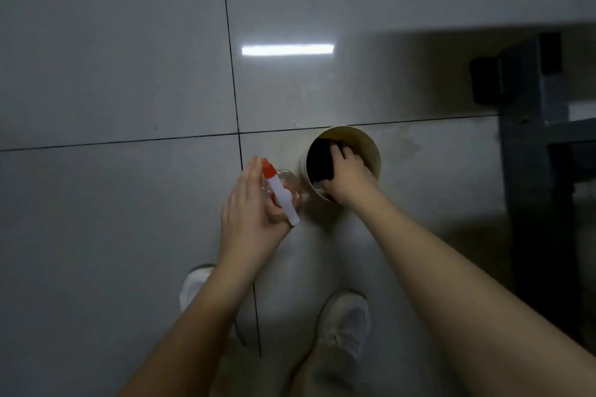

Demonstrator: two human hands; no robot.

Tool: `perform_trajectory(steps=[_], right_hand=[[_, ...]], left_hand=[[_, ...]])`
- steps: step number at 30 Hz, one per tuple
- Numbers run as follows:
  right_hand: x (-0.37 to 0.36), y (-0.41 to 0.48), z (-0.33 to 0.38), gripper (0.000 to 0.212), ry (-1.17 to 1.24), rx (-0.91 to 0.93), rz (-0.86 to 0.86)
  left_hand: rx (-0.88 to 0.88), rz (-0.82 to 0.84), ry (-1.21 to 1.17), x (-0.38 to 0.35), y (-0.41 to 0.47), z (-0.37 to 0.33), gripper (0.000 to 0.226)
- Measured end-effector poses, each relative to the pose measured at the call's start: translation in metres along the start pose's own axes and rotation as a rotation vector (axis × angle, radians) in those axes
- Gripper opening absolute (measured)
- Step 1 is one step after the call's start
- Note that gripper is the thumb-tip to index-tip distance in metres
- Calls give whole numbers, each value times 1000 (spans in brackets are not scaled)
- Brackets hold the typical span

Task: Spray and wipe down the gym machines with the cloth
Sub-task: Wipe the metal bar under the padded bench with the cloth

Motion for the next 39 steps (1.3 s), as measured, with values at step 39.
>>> perform_trajectory(steps=[39], right_hand=[[107,-211,-17,38,1382,-192,-7]], left_hand=[[-277,46,-6,114,-99,-107,28]])
Point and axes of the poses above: each hand's wrist, its own y-axis towards the middle knuckle, its own x-axis out of the back of the hand, z = x × y, the point moved 5 cm from there along y, towards the middle knuckle, and after that the axes turned 5 degrees about -x, right-handed, at the moved point
